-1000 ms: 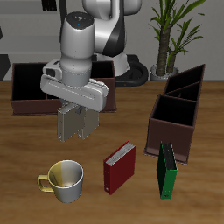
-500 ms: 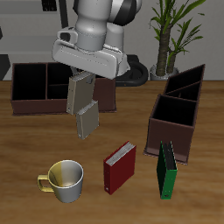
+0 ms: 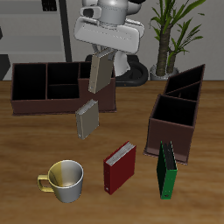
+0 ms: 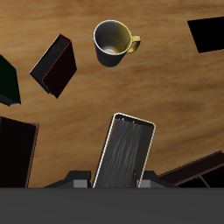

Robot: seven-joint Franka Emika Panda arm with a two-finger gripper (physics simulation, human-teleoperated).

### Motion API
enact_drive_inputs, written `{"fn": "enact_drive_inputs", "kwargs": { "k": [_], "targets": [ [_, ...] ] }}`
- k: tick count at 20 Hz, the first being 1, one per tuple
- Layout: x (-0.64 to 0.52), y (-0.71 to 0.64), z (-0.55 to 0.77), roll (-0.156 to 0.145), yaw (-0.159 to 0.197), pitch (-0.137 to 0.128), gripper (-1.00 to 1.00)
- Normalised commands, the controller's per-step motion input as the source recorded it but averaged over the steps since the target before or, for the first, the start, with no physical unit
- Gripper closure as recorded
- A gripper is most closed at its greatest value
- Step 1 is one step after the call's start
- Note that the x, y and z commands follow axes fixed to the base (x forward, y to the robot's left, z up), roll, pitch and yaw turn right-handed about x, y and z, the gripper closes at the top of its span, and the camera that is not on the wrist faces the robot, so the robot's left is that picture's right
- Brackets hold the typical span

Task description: Place the right yellow book into the left desk caddy's left compartment

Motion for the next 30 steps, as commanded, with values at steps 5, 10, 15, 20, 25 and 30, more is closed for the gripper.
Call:
{"fn": "enact_drive_inputs", "kwargs": {
  "k": [5,10,15,20,25,30],
  "targets": [
    [-0.40,0.50,0.19,0.003,0.028,-0.018,1.00],
    [-0.35,0.38,0.10,-0.016,0.067,-0.016,1.00],
    [-0.41,0.48,0.13,-0.001,0.052,-0.037,1.00],
    [-0.33,0.59,0.06,0.018,-0.004,-0.039,1.00],
    [-0.14,0.48,-0.24,0.004,-0.030,-0.016,1.00],
    [-0.13,0.35,-0.18,0.022,-0.025,0.030,1.00]
  ]
}}
